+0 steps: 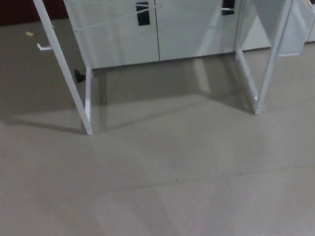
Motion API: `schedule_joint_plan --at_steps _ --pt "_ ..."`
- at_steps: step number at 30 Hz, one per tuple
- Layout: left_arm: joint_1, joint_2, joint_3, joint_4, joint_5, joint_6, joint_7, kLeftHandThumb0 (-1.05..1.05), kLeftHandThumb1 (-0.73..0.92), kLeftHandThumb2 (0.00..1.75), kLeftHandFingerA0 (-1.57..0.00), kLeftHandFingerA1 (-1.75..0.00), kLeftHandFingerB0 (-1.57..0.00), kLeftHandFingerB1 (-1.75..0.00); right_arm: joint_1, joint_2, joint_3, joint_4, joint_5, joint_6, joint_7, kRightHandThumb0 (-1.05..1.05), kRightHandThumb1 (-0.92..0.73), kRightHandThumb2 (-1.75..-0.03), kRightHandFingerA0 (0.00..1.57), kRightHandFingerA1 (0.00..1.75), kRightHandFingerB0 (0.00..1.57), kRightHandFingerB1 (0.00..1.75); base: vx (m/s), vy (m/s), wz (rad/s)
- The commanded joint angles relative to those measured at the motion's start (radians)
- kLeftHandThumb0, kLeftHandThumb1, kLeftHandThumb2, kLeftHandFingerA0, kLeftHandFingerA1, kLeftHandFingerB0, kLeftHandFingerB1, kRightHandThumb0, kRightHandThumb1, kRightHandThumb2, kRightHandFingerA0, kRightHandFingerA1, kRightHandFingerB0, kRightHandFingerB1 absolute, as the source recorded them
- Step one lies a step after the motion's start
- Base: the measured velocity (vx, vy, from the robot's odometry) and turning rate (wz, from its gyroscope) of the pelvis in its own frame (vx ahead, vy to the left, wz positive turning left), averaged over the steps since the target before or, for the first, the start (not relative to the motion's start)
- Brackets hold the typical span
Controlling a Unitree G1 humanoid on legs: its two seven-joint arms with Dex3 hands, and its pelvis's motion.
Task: The robot walk towards a table in front and click the button on the base of the boilling pot using its left middle finger
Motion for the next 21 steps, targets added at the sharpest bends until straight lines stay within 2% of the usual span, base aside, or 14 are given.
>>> schedule_joint_plan --at_steps 1,3,5,6,9,10,11,12,13,14,16,17,18,21 --pt "0.002 0.007 0.0 0.01 0.003 -0.034 -0.001 -0.02 0.41 0.88 -0.39 -0.65 -0.2 -0.53 -0.003 -0.019 -0.001 0.015 -0.011 -0.046 -0.012 -0.43 -0.5 -0.74 0.54 0.53 0.29 0.44 0.11 0.018 0.08" --pt "-0.004 0.01 -0.004 0.025 0.012 -0.042 0.004 -0.03 0.41 0.88 -0.4 -0.64 -0.2 -0.53 -0.008 -0.02 0.002 0.028 -0.015 -0.059 -0.011 -0.35 -0.62 -0.59 0.61 0.45 0.34 0.36 0.11 -0.018 0.09" --pt "-0.008 0.006 -0.002 0.016 0.003 -0.03 0.002 -0.02 0.42 0.89 -0.4 -0.65 -0.21 -0.53 -0.021 -0.021 -0.001 0.041 -0.013 -0.055 -0.015 -0.42 -0.5 -0.73 0.56 0.54 0.3 0.44 0.14 -0.094 0.12" --pt "-0.008 0.007 -0.003 0.016 0.005 -0.028 0.003 -0.05 0.62 0.58 -0.45 -0.58 -0.3 -0.4 -0.016 -0.019 0.0 0.029 -0.012 -0.05 -0.015 -0.41 -0.51 -0.74 0.56 0.54 0.3 0.44 0.19 -0.151 0.08" --pt "-0.01 0.012 -0.013 0.014 0.021 -0.036 0.015 -0.06 0.6 0.58 -0.46 -0.58 -0.31 -0.41 -0.001 -0.019 0.005 -0.01 -0.018 -0.039 -0.022 -0.43 -0.52 -0.75 0.55 0.54 0.3 0.44 0.11 -0.234 0.16" --pt "-0.01 0.012 -0.012 0.012 0.019 -0.033 0.013 -0.04 0.41 0.88 -0.4 -0.65 -0.22 -0.54 -0.009 -0.021 0.005 0.009 -0.02 -0.048 -0.021 -0.43 -0.52 -0.76 0.54 0.55 0.3 0.44 0.25 -0.249 0.41" --pt "-0.009 0.012 -0.013 0.011 0.017 -0.032 0.012 -0.04 0.41 0.88 -0.4 -0.65 -0.22 -0.54 -0.013 -0.022 0.006 0.017 -0.021 -0.052 -0.021 -0.43 -0.52 -0.76 0.54 0.55 0.3 0.44 0.25 -0.476 -0.28" --pt "-0.011 0.011 -0.011 0.009 0.013 -0.023 0.012 -0.05 0.61 0.58 -0.46 -0.58 -0.31 -0.41 -0.013 -0.023 0.006 0.016 -0.021 -0.049 -0.021 -0.35 -0.64 -0.59 0.6 0.46 0.34 0.35 0.25 -0.416 0.36" --pt "-0.026 0.009 -0.009 0.013 0.006 -0.012 0.012 -0.05 0.61 0.58 -0.46 -0.58 -0.31 -0.41 -0.029 -0.025 0.005 0.023 -0.018 -0.045 -0.02 -0.34 -0.64 -0.6 0.6 0.46 0.34 0.35 0.17 -0.294 0.4" --pt "-0.028 0.011 -0.012 0.011 0.011 -0.015 0.013 -0.03 0.41 0.87 -0.41 -0.65 -0.22 -0.54 -0.034 -0.026 0.005 0.023 -0.015 -0.043 -0.02 -0.43 -0.52 -0.75 0.55 0.55 0.28 0.44 0.14 -0.216 0.2" --pt "-0.007 0.014 -0.022 -0.009 0.024 -0.025 0.014 -0.02 0.41 0.88 -0.41 -0.65 -0.22 -0.54 -0.027 -0.028 0.008 0.029 -0.019 -0.044 -0.027 -0.44 -0.51 -0.75 0.56 0.55 0.29 0.44 0.16 -0.14 0.05" --pt "0.0 0.01 -0.021 -0.027 0.019 -0.008 0.02 0.04 0.64 0.57 -0.49 -0.56 -0.32 -0.39 -0.031 -0.028 0.006 0.041 -0.017 -0.059 -0.023 -0.34 -0.63 -0.59 0.65 0.48 0.36 0.36 0.22 -0.091 -0.01" --pt "0.002 0.009 -0.02 -0.032 0.016 -0.004 0.021 0.04 0.45 0.9 -0.41 -0.64 -0.22 -0.53 -0.034 -0.028 0.006 0.046 -0.015 -0.062 -0.021 -0.35 -0.63 -0.59 0.64 0.47 0.35 0.35 0.23 -0.065 -0.03" --pt "-0.008 0.004 -0.009 -0.017 -0.004 -0.005 0.012 0.04 0.45 0.9 -0.35 -0.62 -0.22 -0.53 -0.032 -0.029 0.01 0.03 -0.018 -0.056 -0.024 -0.42 -0.53 -0.75 0.57 0.55 0.3 0.44 0.24 -0.001 -0.06"
